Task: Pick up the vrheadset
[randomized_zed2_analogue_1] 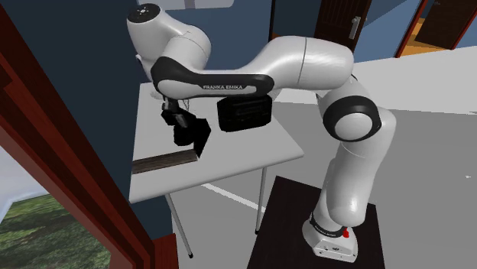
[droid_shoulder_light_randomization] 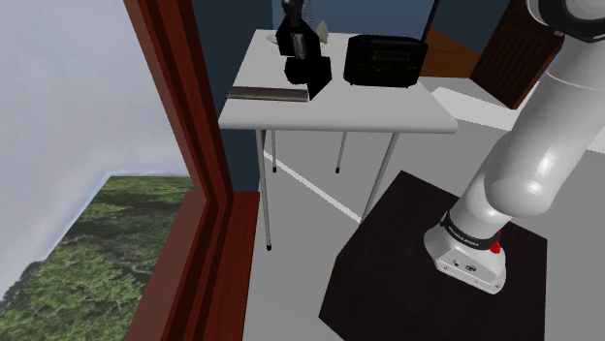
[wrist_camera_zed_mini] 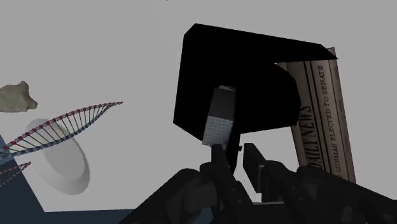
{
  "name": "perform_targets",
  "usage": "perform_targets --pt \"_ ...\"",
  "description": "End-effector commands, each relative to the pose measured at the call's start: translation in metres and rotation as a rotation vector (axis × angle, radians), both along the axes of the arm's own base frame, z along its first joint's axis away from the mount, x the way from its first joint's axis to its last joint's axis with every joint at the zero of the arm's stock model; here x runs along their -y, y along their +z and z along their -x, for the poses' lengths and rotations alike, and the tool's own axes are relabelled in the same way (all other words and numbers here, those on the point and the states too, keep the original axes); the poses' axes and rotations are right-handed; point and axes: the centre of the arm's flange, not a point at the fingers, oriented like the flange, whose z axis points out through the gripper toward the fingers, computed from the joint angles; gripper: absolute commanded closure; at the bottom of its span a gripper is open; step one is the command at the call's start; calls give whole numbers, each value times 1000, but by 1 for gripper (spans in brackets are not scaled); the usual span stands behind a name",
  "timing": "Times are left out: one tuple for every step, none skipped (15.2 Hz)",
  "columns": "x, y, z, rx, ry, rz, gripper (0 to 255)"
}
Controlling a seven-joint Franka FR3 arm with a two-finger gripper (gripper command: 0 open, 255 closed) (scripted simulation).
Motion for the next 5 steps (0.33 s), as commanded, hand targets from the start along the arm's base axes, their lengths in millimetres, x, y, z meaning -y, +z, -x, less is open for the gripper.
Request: perform_targets --pt "0 11 0 0 0 0 255" --pt "0 16 0 0 0 0 255" --pt "0 21 0 0 0 0 255" --pt "0 22 0 0 0 0 255" --pt "0 22 0 0 0 0 255"
